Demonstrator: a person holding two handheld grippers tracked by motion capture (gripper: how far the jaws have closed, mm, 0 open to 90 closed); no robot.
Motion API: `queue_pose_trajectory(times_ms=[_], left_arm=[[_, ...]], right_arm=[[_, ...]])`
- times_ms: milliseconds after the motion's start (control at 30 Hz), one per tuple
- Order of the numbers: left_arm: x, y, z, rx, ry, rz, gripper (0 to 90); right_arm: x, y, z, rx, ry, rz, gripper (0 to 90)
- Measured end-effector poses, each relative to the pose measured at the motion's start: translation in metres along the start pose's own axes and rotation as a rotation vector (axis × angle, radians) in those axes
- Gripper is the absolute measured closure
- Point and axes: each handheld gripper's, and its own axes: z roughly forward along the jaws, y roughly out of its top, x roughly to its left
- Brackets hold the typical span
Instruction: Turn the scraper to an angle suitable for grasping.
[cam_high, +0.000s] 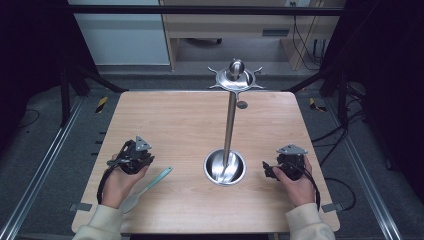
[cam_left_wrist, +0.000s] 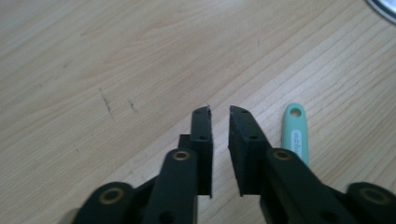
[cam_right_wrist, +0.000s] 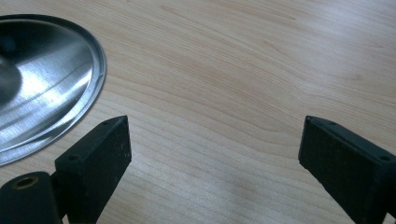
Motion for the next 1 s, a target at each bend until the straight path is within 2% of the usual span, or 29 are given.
queue_pose_trajectory(times_ms=[33, 233, 267, 300, 500, 800, 933, 1000], left_arm=[[0.000, -0.001, 0.000, 0.001, -0.011, -0.003, 89.6], [-0.002, -0.005, 0.005, 0.016, -0.056, 0.007, 90.0], [-0.003, -0.005, 0.006, 0.016, -0.075, 0.005, 90.0], [-0.005, -0.006, 0.009, 0.008, -0.115, -0.009, 90.0], [-0.017, -0.005, 0.019, 0.049, -0.117, 0.034, 90.0], [-0.022, -0.006, 0.030, 0.082, -0.107, 0.055, 90.0], [-0.022, -0.005, 0.032, 0.087, -0.144, 0.042, 90.0], [-0.025, -0.005, 0.032, 0.096, -0.145, 0.059, 90.0]], right_arm=[[0.000, 0.000, 0.000, 0.003, -0.001, 0.001, 9.8], [-0.001, -0.001, 0.001, 0.003, -0.008, 0.004, 10.1], [-0.001, -0.001, 0.001, 0.003, -0.008, 0.004, 10.1], [-0.001, 0.000, 0.002, 0.005, -0.005, 0.007, 10.3], [0.000, 0.000, 0.000, 0.000, 0.000, 0.006, 10.9], [-0.001, 0.000, -0.002, -0.006, 0.001, 0.005, 11.1], [0.000, 0.001, -0.002, -0.010, -0.008, 0.003, 11.8], [0.000, 0.001, -0.002, -0.010, -0.007, 0.005, 11.8]])
